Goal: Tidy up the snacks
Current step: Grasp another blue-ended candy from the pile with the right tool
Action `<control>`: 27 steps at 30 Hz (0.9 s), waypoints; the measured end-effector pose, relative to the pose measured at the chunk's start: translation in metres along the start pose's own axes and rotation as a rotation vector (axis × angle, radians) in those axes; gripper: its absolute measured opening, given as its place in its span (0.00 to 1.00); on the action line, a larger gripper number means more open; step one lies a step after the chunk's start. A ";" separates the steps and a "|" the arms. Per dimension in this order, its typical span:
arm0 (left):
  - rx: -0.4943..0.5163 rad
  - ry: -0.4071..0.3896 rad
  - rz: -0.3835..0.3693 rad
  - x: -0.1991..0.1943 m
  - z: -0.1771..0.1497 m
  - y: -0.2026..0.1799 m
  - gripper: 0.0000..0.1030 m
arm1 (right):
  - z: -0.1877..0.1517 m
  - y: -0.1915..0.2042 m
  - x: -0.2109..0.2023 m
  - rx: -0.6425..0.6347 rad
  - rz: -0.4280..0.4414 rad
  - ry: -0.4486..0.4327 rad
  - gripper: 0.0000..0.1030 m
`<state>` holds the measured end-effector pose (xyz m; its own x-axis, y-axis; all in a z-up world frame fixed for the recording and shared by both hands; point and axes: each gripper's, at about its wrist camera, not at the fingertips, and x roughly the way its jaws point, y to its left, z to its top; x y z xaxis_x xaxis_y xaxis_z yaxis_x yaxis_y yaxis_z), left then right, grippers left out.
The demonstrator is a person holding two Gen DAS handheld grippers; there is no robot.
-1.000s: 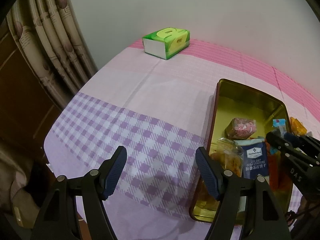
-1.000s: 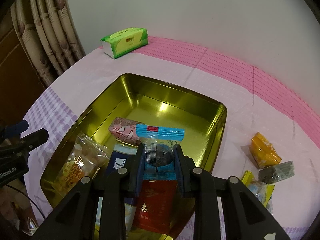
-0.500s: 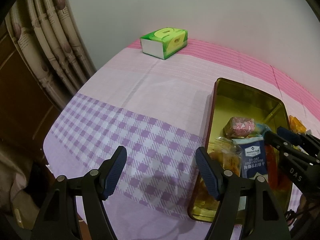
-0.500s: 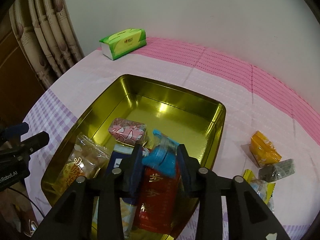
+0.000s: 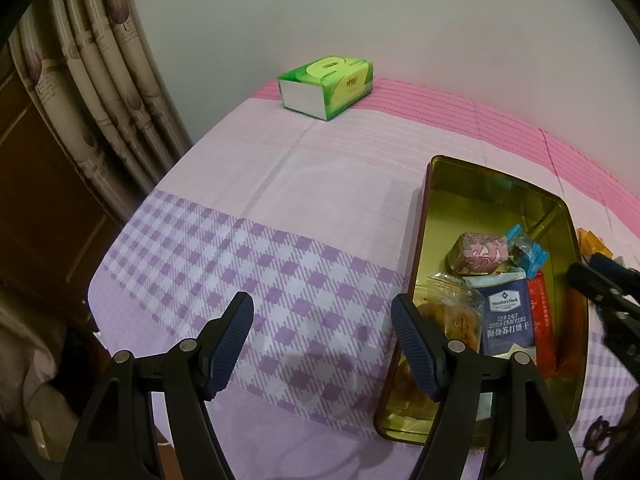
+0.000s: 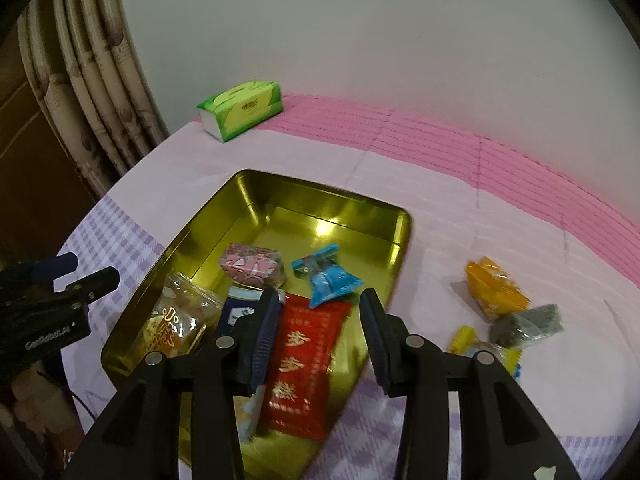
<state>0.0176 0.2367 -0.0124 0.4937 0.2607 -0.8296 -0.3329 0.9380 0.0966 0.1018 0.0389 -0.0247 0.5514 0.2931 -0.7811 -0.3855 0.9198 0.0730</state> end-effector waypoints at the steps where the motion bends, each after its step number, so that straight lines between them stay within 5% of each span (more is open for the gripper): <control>1: 0.001 0.000 0.001 0.000 0.000 0.000 0.70 | -0.001 -0.004 -0.004 0.008 -0.005 -0.003 0.39; 13: 0.012 -0.008 0.012 -0.002 -0.001 -0.002 0.70 | -0.041 -0.091 -0.036 0.081 -0.168 0.039 0.40; 27: 0.040 -0.022 0.000 -0.004 0.000 -0.008 0.70 | -0.074 -0.125 -0.019 0.091 -0.162 0.133 0.40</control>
<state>0.0178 0.2282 -0.0100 0.5115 0.2653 -0.8173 -0.3009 0.9462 0.1188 0.0842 -0.1011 -0.0649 0.4961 0.1079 -0.8615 -0.2283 0.9735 -0.0096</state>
